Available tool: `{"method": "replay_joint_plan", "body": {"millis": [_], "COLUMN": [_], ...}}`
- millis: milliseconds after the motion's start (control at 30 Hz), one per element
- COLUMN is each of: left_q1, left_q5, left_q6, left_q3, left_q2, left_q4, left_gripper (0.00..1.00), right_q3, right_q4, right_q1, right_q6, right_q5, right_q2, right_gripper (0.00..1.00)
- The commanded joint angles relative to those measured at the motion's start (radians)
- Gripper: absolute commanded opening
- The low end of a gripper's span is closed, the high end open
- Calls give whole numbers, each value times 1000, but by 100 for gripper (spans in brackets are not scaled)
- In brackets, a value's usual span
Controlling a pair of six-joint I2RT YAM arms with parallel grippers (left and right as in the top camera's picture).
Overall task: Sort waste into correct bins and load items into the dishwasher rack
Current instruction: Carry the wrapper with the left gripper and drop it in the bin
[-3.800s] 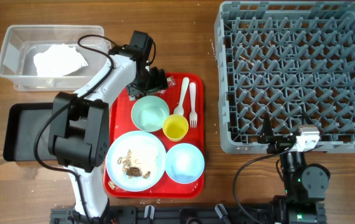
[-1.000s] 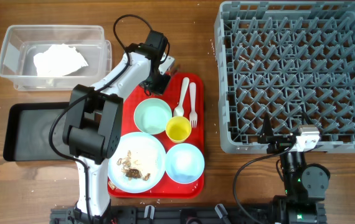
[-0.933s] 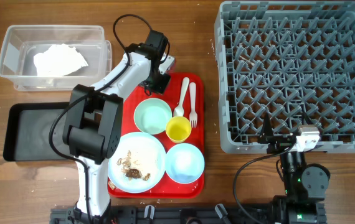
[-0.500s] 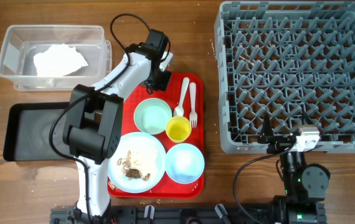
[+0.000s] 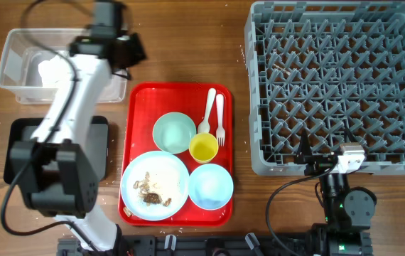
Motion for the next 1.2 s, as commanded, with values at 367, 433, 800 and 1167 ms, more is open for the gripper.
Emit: {"method": "replay_joint_plan", "body": {"millis": [367,433,800,1167], "left_q1": [321,321,319,319], "left_q5": [163,164,346,64], "left_q6": [-364,-364,-175,-151], "left_q3": [5,5,5,4], "left_q2": [-26,-26,-159,-430], "left_q4": [-23,-29,-93,-531], "left_gripper": [74,83,73,68], "right_q3": [-2,-2,-2,-2], "right_q4": [3,3,3,3], "right_q1": [-4,-4,-4,-4], "right_q6": [-12,-12,-12,-12], "right_q5": [6,6,6,6], "right_q2": [-9,-9,-9,-9], "right_gripper": [100,100,100,100]}}
